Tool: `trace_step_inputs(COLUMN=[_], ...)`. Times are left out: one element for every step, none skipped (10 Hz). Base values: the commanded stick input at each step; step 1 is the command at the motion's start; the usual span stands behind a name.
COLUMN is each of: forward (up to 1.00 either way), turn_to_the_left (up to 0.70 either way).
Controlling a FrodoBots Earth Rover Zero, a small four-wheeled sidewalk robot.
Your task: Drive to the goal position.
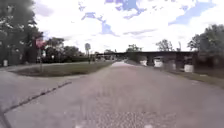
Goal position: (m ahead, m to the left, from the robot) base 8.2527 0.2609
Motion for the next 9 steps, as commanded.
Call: trace_step_inputs(forward=[1.00,1.00,1.00,1.00,1.00,1.00,1.00,1.00,1.00], turn_to_the_left=[0.00,0.00,0.00,0.00,0.00,0.00,0.00,0.00,-0.11])
